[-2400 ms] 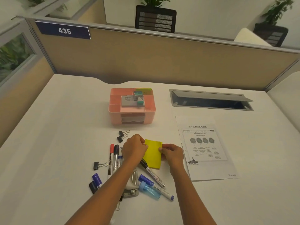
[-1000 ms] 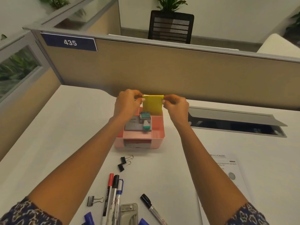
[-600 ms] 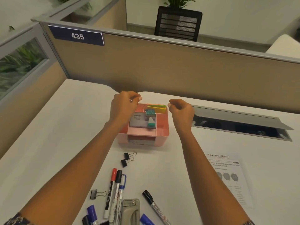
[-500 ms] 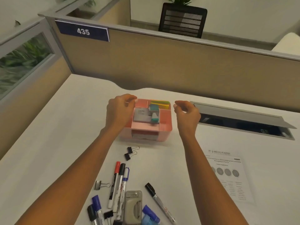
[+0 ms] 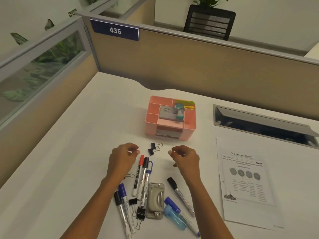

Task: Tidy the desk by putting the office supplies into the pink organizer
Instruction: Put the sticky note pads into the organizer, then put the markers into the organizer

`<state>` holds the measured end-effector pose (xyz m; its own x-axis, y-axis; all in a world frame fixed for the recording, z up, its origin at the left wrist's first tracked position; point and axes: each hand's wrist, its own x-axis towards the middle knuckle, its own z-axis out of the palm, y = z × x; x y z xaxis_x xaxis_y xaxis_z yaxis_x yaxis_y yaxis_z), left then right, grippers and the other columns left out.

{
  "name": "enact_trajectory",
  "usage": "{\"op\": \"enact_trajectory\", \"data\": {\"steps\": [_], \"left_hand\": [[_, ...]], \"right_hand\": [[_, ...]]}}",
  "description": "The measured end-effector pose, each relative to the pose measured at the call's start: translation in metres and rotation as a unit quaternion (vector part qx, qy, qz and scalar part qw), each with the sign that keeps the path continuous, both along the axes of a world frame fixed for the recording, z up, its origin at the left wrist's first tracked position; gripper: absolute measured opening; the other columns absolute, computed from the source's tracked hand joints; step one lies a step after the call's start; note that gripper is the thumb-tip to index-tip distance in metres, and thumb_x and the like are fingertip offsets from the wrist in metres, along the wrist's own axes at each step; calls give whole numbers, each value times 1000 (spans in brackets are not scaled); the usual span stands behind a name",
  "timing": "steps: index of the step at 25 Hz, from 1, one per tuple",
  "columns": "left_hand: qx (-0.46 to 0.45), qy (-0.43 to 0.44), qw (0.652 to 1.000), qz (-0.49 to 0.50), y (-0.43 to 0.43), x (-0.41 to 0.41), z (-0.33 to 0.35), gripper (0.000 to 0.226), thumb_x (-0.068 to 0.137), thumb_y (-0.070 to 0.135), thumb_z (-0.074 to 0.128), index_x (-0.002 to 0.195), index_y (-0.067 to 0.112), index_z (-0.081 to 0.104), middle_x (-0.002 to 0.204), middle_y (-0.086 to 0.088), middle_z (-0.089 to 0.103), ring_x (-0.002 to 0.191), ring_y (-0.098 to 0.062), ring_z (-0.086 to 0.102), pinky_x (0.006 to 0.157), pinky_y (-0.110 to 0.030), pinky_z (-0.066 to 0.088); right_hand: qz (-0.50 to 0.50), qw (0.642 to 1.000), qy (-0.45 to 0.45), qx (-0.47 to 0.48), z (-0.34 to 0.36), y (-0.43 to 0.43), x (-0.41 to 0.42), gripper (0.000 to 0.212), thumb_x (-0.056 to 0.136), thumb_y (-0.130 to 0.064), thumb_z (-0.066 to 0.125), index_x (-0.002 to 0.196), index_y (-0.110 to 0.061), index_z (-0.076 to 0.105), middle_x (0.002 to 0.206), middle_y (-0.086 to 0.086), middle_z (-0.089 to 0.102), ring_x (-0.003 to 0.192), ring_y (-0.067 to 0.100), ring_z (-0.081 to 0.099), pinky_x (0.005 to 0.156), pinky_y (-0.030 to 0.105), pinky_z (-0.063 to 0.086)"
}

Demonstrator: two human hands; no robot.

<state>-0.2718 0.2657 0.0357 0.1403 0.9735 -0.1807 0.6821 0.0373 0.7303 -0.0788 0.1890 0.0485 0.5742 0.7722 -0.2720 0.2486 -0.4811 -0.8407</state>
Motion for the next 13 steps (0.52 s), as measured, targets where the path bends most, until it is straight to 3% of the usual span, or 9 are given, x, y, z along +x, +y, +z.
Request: {"op": "enact_trajectory", "data": {"steps": [4, 8, 10, 13], "left_hand": [[-19, 91, 995, -33, -28, -12, -33, 26, 84, 27, 66, 109, 21, 65, 105, 2, 66, 85, -14, 62, 85, -33, 50], [29, 142, 989, -35, -39, -10, -41, 28, 85, 35, 64, 112, 25, 64, 107, 3, 63, 87, -16, 62, 87, -39, 46], [42, 153, 987, -39, -41, -10, -42, 30, 85, 37, 64, 113, 25, 64, 107, 3, 65, 88, -17, 63, 87, -38, 45], [46, 161, 985, -45, -41, -9, -43, 32, 84, 36, 65, 114, 25, 63, 106, 4, 66, 90, -16, 63, 89, -34, 42]], "right_hand": [[68, 988, -16, -137, -30, 5, -37, 31, 80, -33, 73, 103, -13, 68, 98, 4, 71, 81, 19, 67, 78, 36, 57], [109, 974, -84, -182, -29, 19, -65, 36, 79, -38, 71, 102, -12, 62, 100, 3, 64, 79, 15, 52, 58, 23, 35], [132, 965, -99, -202, -26, 24, -76, 35, 79, -32, 71, 104, -12, 58, 100, 4, 62, 80, 18, 53, 52, 22, 31], [144, 961, -116, -207, -27, 29, -86, 37, 80, -19, 66, 113, -9, 53, 106, 8, 62, 93, 24, 61, 63, 25, 38]]}}
